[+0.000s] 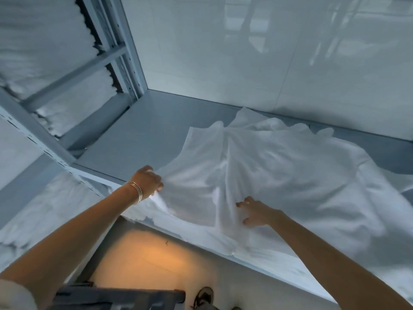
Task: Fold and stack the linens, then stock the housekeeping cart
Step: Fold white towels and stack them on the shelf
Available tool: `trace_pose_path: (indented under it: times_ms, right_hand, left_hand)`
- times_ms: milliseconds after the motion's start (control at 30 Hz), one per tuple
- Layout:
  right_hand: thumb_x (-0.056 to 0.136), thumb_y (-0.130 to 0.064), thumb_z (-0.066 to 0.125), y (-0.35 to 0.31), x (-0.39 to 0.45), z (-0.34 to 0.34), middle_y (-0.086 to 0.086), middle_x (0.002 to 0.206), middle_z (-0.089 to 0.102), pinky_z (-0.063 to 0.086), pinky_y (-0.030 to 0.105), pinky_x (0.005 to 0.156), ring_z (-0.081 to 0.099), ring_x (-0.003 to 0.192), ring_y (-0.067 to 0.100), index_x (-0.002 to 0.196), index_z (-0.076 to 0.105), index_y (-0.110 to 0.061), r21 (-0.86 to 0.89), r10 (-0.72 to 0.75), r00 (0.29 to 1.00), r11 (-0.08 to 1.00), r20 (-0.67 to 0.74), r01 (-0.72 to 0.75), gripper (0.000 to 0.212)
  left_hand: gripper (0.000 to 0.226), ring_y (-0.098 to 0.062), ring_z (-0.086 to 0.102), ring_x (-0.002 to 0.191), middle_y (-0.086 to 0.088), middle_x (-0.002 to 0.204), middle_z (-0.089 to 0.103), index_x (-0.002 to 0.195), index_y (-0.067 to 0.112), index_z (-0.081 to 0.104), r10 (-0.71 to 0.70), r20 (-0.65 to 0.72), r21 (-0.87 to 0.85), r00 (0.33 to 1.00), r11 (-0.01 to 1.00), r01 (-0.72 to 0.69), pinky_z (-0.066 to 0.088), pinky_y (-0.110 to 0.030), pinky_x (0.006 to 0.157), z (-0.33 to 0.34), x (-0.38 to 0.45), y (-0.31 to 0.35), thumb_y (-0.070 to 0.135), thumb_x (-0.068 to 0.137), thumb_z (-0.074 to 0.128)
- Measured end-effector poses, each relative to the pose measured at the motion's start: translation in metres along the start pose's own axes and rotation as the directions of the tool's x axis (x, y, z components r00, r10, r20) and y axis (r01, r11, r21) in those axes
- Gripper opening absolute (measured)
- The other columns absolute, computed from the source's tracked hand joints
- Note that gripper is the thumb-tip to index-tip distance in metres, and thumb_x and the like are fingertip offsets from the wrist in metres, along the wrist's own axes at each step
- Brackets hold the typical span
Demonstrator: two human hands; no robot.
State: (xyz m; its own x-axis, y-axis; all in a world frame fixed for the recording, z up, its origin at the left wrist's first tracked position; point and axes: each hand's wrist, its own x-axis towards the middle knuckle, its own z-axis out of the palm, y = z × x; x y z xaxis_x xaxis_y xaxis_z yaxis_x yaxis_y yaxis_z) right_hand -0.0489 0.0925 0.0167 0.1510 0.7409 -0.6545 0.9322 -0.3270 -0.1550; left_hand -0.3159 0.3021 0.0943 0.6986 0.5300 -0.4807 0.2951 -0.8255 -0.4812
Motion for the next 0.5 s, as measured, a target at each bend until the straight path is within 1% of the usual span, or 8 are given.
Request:
trace_pose_path:
  times_ms: [67,100,200,267,333,367,433,500]
  right_hand:
    - [0.084,-0.036,0.060,-0.001,0.008,0.005,0.009,0.142,0.026,0.036,0.049,0.103,0.032,0.127,0.035,0.143,0.030,-0.030,-0.079,0.027,0.999,0.997,0.044,-0.023,0.067]
    - [0.083,-0.035,0.059,-0.001,0.013,0.006,0.008,0.141,0.027,0.037,0.049,0.102,0.031,0.125,0.036,0.141,0.032,-0.030,-0.104,0.035,0.998,0.994,0.044,-0.030,0.064]
    - [0.089,-0.025,0.055,-0.013,0.014,-0.008,0.007,0.138,0.031,0.039,0.041,0.101,0.038,0.124,0.035,0.137,0.041,-0.030,-0.079,0.096,0.993,0.993,0.061,-0.091,0.050]
    - [0.091,-0.020,0.051,-0.022,0.024,-0.021,0.006,0.136,0.041,0.041,0.035,0.100,0.045,0.124,0.029,0.132,0.050,-0.025,-0.067,0.117,0.993,0.991,-0.018,-0.118,0.041]
    - [0.093,-0.016,0.047,-0.040,0.035,-0.035,0.007,0.134,0.044,0.041,0.034,0.098,0.045,0.123,0.026,0.131,0.049,-0.022,-0.033,0.103,0.981,0.993,-0.163,-0.109,0.039]
    - [0.093,-0.014,0.046,-0.050,0.040,-0.041,0.007,0.134,0.043,0.041,0.035,0.097,0.044,0.123,0.025,0.132,0.048,-0.021,-0.001,0.082,0.972,0.996,-0.221,-0.084,0.040]
    - [0.093,-0.011,0.046,-0.070,0.052,-0.048,0.005,0.137,0.041,0.040,0.034,0.097,0.040,0.126,0.023,0.135,0.045,-0.019,0.052,0.021,0.958,0.999,-0.287,-0.006,0.043]
    - [0.092,-0.010,0.047,-0.089,0.063,-0.051,0.003,0.142,0.037,0.038,0.033,0.099,0.036,0.130,0.022,0.139,0.043,-0.018,0.049,-0.047,0.953,0.997,-0.299,0.065,0.047]
  left_hand:
    - [0.030,-0.011,0.048,0.124,0.008,0.129,0.054,0.119,0.026,0.058,-0.083,0.081,0.045,0.993,0.996,0.079,0.016,-0.030,0.114,0.020,-0.004,-0.024,0.012,0.095,0.045]
    - [0.031,-0.011,0.049,0.124,0.008,0.129,0.054,0.120,0.025,0.058,-0.131,0.111,0.062,0.985,0.990,0.125,0.017,-0.031,0.114,0.030,-0.004,-0.036,0.011,0.096,0.043]
    - [0.030,-0.012,0.052,0.121,0.008,0.127,0.058,0.118,0.022,0.060,-0.236,0.190,0.073,0.953,0.971,0.226,0.022,-0.032,0.113,0.055,0.000,-0.061,0.010,0.096,0.044]
    - [0.032,-0.013,0.053,0.121,0.007,0.127,0.059,0.119,0.020,0.060,-0.277,0.249,0.042,0.928,0.961,0.275,0.021,-0.034,0.113,0.069,0.008,-0.071,0.008,0.096,0.044]
    - [0.034,-0.015,0.052,0.123,0.005,0.129,0.058,0.122,0.019,0.059,-0.302,0.278,0.011,0.912,0.950,0.311,0.020,-0.037,0.113,0.079,0.017,-0.078,0.007,0.096,0.042]
    - [0.035,-0.016,0.050,0.124,0.004,0.131,0.057,0.125,0.018,0.057,-0.306,0.284,0.000,0.909,0.948,0.319,0.019,-0.038,0.113,0.083,0.023,-0.081,0.007,0.096,0.040]
    - [0.037,-0.020,0.046,0.128,0.001,0.136,0.051,0.131,0.017,0.052,-0.307,0.281,-0.020,0.909,0.945,0.325,0.020,-0.040,0.113,0.089,0.036,-0.083,0.009,0.097,0.038]
    - [0.040,-0.023,0.042,0.131,-0.003,0.141,0.043,0.136,0.017,0.045,-0.290,0.225,-0.104,0.930,0.942,0.319,0.025,-0.041,0.111,0.092,0.050,-0.079,0.011,0.097,0.038]
